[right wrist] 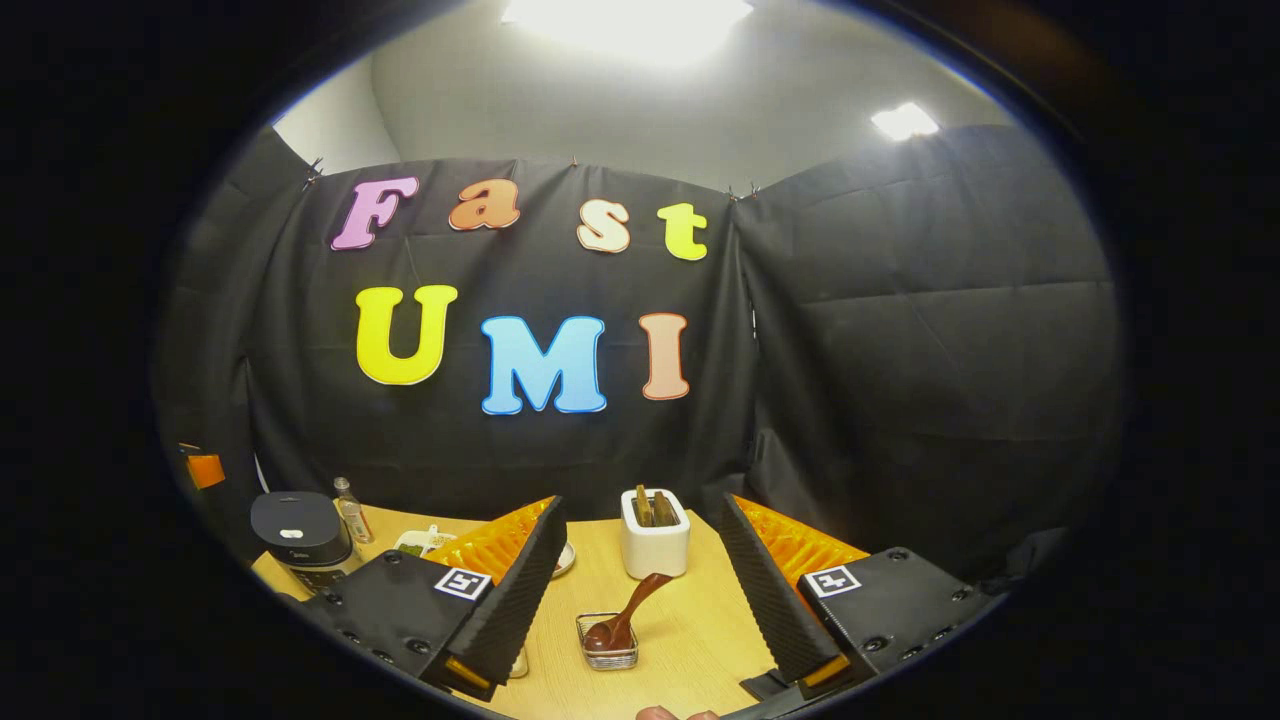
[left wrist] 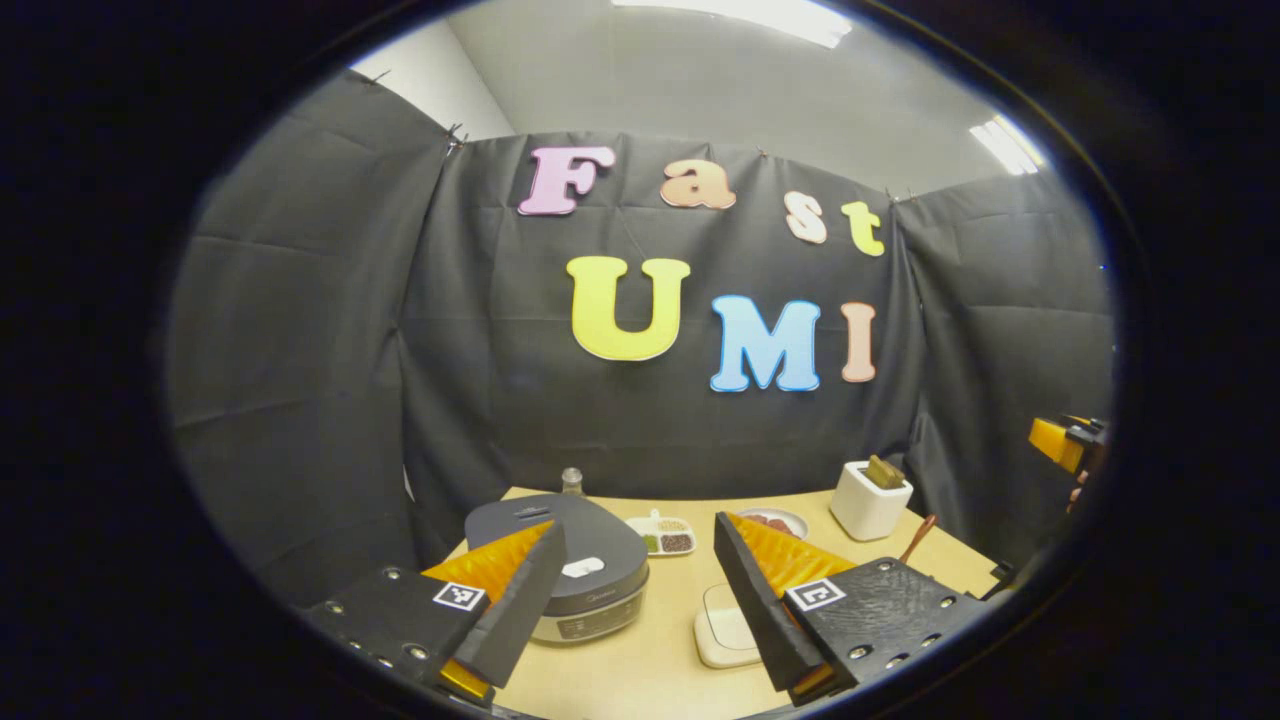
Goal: Close the left gripper, press the button to open the rice cooker; take a wooden spoon from the chopstick holder with the right hand, scoop a spoonful of rice and pour it into the rice cooker, then put the wooden spoon back into the chopstick holder.
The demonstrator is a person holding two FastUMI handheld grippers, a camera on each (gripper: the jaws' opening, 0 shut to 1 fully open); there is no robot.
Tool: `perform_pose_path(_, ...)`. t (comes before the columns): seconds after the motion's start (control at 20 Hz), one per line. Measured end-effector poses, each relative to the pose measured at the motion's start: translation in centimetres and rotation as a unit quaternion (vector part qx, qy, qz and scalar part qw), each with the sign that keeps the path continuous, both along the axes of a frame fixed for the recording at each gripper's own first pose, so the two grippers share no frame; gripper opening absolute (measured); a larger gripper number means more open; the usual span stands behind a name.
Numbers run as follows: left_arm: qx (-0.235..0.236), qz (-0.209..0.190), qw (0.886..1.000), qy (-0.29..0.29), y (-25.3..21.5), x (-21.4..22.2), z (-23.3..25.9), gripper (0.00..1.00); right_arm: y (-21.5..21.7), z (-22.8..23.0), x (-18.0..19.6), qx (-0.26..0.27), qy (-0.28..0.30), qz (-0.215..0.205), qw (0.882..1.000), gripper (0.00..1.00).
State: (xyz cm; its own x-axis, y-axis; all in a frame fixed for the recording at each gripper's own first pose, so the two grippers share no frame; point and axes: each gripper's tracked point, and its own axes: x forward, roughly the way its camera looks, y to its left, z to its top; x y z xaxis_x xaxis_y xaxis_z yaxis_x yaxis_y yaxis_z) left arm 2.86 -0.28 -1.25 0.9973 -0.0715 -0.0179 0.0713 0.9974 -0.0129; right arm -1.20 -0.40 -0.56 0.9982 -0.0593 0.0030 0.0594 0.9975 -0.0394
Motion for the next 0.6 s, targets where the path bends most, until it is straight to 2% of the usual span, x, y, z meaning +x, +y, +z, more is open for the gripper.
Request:
perform_pose_path(0.2,0.000,-0.002,1.000,0.000,0.7,0.4,0.1,0.93,0.2,-0.1,0.0,0.003,0.003,-0.007,1.000,0.98)
perform_pose_path(0.25,-0.002,-0.001,1.000,0.000,0.9,0.7,0.2,0.90,0.4,-0.2,0.0,0.003,0.004,-0.007,1.000,0.98)
perform_pose_path(0.5,-0.035,-0.001,0.999,0.006,2.8,2.2,-0.3,0.91,0.7,0.7,-0.3,-0.018,0.004,-0.005,1.000,0.98)
perform_pose_path(0.55,-0.038,-0.001,0.999,0.010,3.2,2.6,-0.4,0.90,0.7,0.9,-0.4,-0.024,0.002,-0.005,1.000,0.93)
perform_pose_path(0.6,-0.043,-0.001,0.999,0.012,3.6,2.9,-0.5,0.90,0.8,1.1,-0.5,-0.030,0.000,-0.006,1.000,0.93)
